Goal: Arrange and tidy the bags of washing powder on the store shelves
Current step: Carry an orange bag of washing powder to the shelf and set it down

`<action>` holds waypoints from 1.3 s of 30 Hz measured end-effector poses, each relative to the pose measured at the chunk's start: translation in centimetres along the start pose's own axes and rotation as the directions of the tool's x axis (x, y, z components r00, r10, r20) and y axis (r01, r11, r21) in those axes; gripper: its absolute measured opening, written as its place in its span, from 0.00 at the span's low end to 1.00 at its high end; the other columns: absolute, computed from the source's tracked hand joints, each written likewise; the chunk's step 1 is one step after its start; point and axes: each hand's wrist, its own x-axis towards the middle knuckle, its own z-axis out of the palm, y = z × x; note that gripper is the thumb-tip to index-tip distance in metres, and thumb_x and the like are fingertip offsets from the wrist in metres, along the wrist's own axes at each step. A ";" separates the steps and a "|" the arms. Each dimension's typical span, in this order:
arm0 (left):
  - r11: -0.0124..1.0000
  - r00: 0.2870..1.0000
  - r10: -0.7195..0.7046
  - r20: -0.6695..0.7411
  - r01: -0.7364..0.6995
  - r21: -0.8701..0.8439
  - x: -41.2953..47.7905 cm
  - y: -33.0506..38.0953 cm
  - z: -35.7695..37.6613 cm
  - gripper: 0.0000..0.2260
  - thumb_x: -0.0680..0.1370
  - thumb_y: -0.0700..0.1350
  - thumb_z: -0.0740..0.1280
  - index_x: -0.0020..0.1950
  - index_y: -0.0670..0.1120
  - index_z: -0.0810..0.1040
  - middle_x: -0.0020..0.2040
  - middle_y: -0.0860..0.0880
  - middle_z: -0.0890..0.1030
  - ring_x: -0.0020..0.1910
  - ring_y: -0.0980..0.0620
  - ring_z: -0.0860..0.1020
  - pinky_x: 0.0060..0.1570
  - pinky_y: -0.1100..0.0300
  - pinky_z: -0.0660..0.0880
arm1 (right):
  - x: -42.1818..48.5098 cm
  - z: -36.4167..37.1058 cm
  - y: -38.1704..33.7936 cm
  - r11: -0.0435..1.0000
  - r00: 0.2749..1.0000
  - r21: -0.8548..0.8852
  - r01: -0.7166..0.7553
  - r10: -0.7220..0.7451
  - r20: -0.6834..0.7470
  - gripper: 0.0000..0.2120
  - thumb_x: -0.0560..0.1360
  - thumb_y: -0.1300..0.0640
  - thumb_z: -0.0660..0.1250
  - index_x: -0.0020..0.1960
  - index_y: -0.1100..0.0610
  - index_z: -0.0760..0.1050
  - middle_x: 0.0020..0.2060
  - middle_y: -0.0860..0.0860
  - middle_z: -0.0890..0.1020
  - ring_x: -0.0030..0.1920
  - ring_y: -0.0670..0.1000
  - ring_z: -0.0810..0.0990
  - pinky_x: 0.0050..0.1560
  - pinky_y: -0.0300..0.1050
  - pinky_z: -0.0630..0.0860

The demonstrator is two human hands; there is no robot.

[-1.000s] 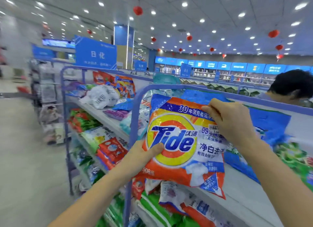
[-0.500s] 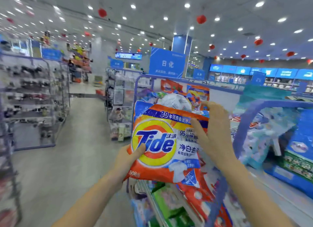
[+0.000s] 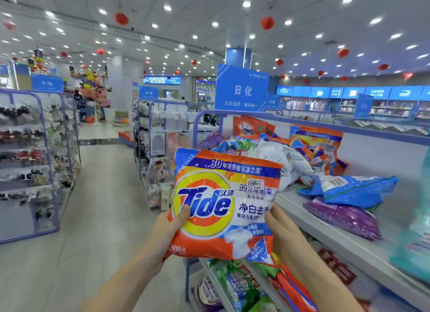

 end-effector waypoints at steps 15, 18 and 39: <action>0.995 0.973 -0.099 0.209 0.099 0.010 29.9 -1.3 -4.3 0.47 0.38 0.66 0.79 0.53 0.46 0.80 0.48 0.42 0.85 0.42 0.43 0.84 0.36 0.54 0.82 | 24.9 -3.1 3.4 0.951 0.902 -0.257 0.172 -0.257 -0.346 0.09 0.76 0.56 0.67 0.56 0.54 0.77 0.51 0.51 0.84 0.53 0.54 0.82 0.57 0.59 0.76; 0.998 0.959 -0.064 0.277 0.065 0.005 35.0 -0.8 -3.7 0.42 0.38 0.66 0.79 0.46 0.45 0.83 0.46 0.41 0.85 0.40 0.44 0.84 0.32 0.56 0.81 | 28.1 -3.8 2.9 0.948 0.880 -0.267 0.171 -0.269 -0.392 0.11 0.75 0.50 0.67 0.56 0.52 0.78 0.53 0.52 0.84 0.53 0.54 0.82 0.56 0.57 0.77; 0.996 0.614 0.018 0.789 0.056 -0.066 68.7 0.8 16.9 0.12 0.80 0.45 0.63 0.61 0.41 0.75 0.35 0.51 0.84 0.32 0.54 0.83 0.32 0.59 0.80 | 45.7 -16.0 -9.0 0.670 0.354 -0.568 -0.478 -0.445 -0.823 0.14 0.79 0.62 0.61 0.35 0.62 0.66 0.27 0.52 0.64 0.20 0.44 0.66 0.19 0.29 0.59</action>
